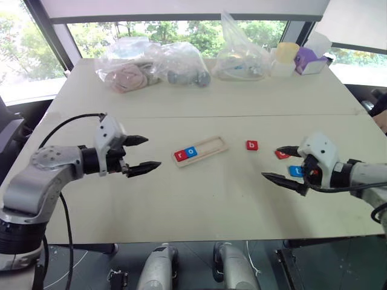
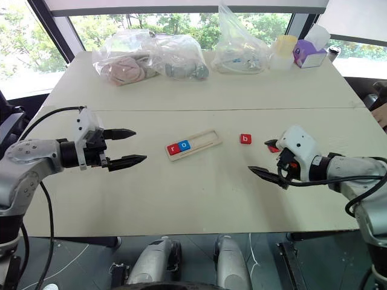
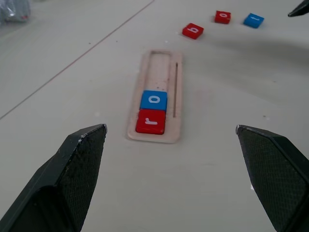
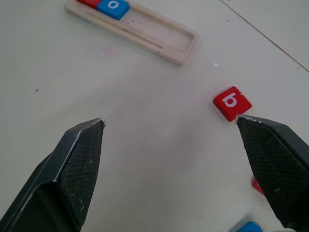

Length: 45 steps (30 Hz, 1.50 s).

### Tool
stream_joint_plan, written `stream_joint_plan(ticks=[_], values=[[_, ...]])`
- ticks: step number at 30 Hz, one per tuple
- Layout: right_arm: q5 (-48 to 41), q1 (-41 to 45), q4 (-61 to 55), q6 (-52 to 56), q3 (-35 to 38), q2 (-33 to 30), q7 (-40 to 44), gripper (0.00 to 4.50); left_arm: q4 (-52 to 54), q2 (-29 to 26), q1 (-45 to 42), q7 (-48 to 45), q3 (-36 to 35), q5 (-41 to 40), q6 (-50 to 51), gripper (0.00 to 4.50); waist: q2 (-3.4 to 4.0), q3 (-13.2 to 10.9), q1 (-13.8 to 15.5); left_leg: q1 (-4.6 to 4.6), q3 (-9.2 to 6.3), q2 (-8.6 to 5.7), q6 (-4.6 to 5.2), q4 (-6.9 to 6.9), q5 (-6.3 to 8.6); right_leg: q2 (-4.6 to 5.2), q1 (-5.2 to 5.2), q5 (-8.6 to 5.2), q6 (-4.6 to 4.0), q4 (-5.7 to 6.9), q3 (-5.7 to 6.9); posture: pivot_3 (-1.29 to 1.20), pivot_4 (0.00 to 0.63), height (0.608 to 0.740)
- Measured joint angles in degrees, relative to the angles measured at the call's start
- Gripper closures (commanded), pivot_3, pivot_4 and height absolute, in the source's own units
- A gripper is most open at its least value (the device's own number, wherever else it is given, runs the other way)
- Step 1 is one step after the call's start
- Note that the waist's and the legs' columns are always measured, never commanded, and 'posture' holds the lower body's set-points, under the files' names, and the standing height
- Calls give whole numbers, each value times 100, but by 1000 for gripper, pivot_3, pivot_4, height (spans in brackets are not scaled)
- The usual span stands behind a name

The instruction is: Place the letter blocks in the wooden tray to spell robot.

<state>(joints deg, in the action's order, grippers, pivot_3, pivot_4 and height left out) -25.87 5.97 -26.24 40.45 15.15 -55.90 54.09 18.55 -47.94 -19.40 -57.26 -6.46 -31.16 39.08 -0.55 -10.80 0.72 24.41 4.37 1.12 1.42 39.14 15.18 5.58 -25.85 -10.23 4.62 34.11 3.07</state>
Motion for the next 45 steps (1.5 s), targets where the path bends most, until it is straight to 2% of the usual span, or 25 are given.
stream_joint_plan(ticks=[17, 22, 27, 37, 45], values=[[4, 263, 316, -239, -158, -148, 141, 30, -3, -30, 142, -105, 153, 265, -473, 0, 0, 0, 3, 0, 2, 0, 0, 2, 0, 0, 1, 1, 0, 1, -1, 0, 150, 740], [11, 306, 344, -266, -277, -141, 73, 30, -93, 119, 113, -79, 414, 482, -721, 0, 0, 0, 6, 0, 3, -1, 0, 3, 0, 1, 2, 1, 0, 1, -1, 0, 150, 740], [30, 307, 324, -302, -349, -99, -45, 30, -613, 493, -199, 13, 805, 802, -1050, 0, 0, 1, 6, -2, 2, -11, 1, 6, -1, 0, 6, 2, 1, 4, -1, 0, 150, 740], [-14, -105, -220, -117, -337, 164, -511, 30, -2238, 1191, -774, -92, 1642, 1817, -2445, 0, -1, 2, 14, -3, 1, -15, 1, 9, -1, 1, 10, 3, 1, 6, -1, 0, 150, 740], [-33, -417, -614, 34, -289, 308, -806, 30, -3323, 1664, -1231, -221, 1747, 2100, -3110, 0, -2, 2, 6, -2, -1, -14, 2, 9, -1, 2, 11, 4, 2, 6, 0, 0, 150, 740]])
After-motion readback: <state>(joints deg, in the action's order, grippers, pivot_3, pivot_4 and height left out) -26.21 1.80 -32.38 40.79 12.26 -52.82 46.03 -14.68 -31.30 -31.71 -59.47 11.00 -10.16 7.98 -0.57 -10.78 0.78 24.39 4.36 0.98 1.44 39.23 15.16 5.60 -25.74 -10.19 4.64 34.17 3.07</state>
